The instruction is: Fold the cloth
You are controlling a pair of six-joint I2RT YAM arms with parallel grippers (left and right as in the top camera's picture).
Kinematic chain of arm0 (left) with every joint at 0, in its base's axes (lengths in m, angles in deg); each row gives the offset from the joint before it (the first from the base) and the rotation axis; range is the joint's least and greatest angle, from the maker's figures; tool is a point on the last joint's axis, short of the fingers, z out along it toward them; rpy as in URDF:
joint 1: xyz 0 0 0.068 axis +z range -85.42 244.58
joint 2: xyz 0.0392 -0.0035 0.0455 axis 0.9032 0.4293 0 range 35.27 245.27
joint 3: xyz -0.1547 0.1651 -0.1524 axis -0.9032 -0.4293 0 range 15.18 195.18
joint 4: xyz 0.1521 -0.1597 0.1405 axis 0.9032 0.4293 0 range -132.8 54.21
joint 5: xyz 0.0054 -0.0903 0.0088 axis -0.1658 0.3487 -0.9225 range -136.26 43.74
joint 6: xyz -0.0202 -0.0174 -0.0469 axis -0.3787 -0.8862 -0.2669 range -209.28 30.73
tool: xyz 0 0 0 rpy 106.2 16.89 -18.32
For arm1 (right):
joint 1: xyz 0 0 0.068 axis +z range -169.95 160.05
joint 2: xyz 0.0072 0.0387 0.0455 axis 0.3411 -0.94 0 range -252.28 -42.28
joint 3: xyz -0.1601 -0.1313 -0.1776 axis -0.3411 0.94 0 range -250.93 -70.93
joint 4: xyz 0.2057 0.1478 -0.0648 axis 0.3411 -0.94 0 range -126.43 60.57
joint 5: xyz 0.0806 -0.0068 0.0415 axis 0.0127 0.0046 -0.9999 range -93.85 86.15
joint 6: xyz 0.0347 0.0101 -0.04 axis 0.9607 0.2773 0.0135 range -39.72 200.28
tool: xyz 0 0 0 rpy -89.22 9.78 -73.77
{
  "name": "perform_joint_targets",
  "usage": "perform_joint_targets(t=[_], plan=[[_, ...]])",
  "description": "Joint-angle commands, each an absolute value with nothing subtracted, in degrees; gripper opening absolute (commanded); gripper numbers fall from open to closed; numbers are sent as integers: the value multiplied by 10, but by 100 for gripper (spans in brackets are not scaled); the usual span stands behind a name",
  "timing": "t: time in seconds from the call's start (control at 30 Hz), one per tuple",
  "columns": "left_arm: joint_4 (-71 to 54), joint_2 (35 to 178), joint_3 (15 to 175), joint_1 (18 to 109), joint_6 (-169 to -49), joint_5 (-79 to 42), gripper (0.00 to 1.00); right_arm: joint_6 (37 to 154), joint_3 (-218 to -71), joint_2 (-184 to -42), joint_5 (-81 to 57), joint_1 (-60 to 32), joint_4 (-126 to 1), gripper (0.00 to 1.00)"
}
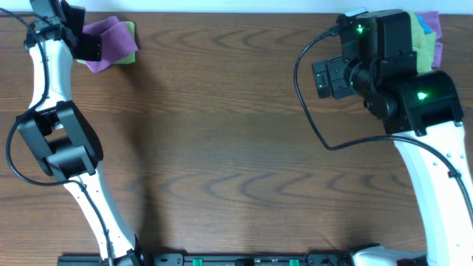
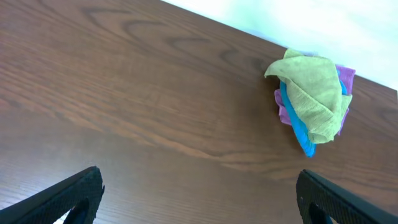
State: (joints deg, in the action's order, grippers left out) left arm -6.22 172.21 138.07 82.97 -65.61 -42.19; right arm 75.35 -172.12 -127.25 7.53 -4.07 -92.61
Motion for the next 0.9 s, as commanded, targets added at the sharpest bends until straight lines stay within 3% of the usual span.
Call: perform_joint_targets(t=[0.0, 0.07, 0.13, 0.17, 0.2, 0.23, 0.87], plan=[[-50, 1711, 1387, 833, -705, -373, 95, 765, -1724, -1277, 75, -45, -927, 99], [-48, 1702, 1387, 833, -717, -335, 100, 769, -1724, -1277, 75, -45, -927, 99], [-42, 1694, 1387, 834, -720, -287, 63, 770, -1724, -1277, 75, -45, -927, 99], [-39, 1692, 1387, 833, -720, -272, 32, 770, -1724, -1277, 75, -45, -927, 99], [-35, 1692, 1387, 833, -725, -261, 9, 770, -1724, -1278, 75, -45, -927, 99], [-32, 1692, 1387, 833, -734, -257, 6, 770, -1724, -1278, 75, -45, -927, 99], [-16, 1714, 1386, 833, -740, -289, 5, 770, -1724, -1278, 75, -45, -927, 99]])
